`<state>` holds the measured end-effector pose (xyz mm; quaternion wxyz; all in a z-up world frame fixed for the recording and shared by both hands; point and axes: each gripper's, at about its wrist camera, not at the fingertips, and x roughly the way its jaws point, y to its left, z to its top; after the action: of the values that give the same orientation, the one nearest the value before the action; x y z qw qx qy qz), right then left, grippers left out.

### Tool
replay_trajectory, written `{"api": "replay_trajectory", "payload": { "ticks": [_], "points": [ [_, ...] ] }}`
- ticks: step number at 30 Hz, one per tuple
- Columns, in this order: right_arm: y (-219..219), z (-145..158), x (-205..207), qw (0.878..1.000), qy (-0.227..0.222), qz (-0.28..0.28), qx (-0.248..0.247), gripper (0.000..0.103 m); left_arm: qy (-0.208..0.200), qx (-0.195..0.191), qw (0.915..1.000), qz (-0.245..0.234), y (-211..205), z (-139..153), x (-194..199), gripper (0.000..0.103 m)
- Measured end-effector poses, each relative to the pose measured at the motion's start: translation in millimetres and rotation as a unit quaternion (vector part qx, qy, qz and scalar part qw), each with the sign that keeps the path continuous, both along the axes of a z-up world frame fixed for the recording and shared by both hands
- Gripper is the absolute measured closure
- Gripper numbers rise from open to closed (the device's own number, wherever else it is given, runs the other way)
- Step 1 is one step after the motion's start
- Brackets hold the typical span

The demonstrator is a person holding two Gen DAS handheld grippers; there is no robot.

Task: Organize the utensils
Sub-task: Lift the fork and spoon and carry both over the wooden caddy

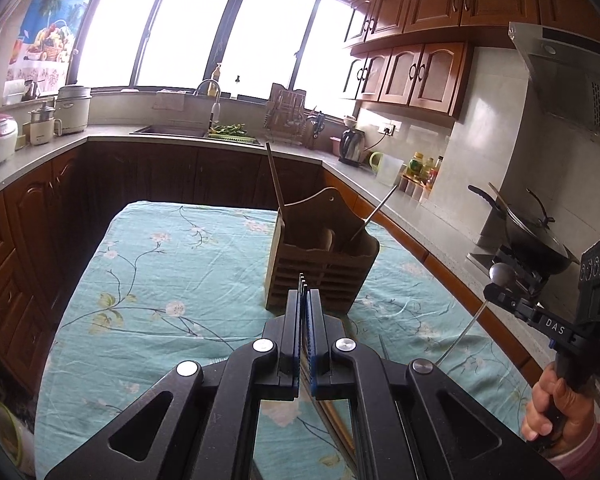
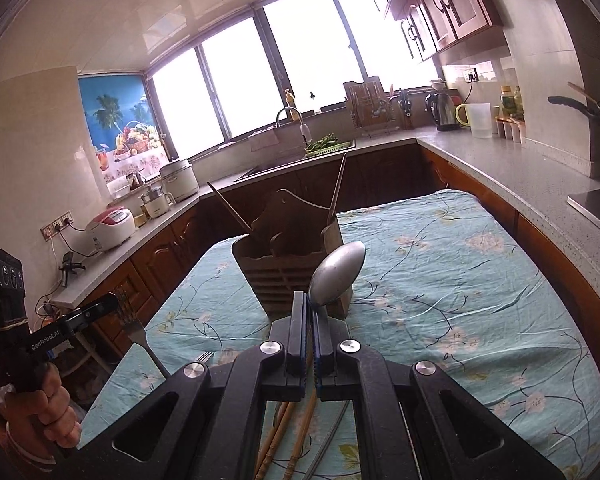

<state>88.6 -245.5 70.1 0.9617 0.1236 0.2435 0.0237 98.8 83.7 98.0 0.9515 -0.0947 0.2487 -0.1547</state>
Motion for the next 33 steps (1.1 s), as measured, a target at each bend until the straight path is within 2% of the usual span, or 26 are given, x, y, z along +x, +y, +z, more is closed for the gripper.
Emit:
{"api": "replay_trajectory", "payload": {
  "ticks": [6,16,26,30,33],
  "points": [
    [-1.2,7.8,11.1,1.000,-0.012,-0.002,-0.007,0.101,-0.021,0.003,0.9997,0.011,-0.7,9.1,12.9,0.103],
    [-6.0,29.2,43.6,0.999,-0.044,-0.009,-0.022,0.101,-0.051,0.005,0.9979,0.040,-3.5,17.4,56.6,0.103],
    [-9.5,56.7,99.8,0.995,-0.085,-0.023,-0.046,0.101,-0.111,0.019,0.9888,0.098,-20.8,33.3,123.5,0.103],
    [-10.6,55.9,121.7,0.994,-0.087,-0.029,-0.054,0.101,-0.120,0.027,0.9853,0.118,-37.0,25.6,153.8,0.103],
    [-9.3,50.6,135.2,0.993,-0.088,-0.033,-0.068,0.101,-0.122,0.039,0.9842,0.122,-57.9,6.4,170.2,0.103]
  ]
}}
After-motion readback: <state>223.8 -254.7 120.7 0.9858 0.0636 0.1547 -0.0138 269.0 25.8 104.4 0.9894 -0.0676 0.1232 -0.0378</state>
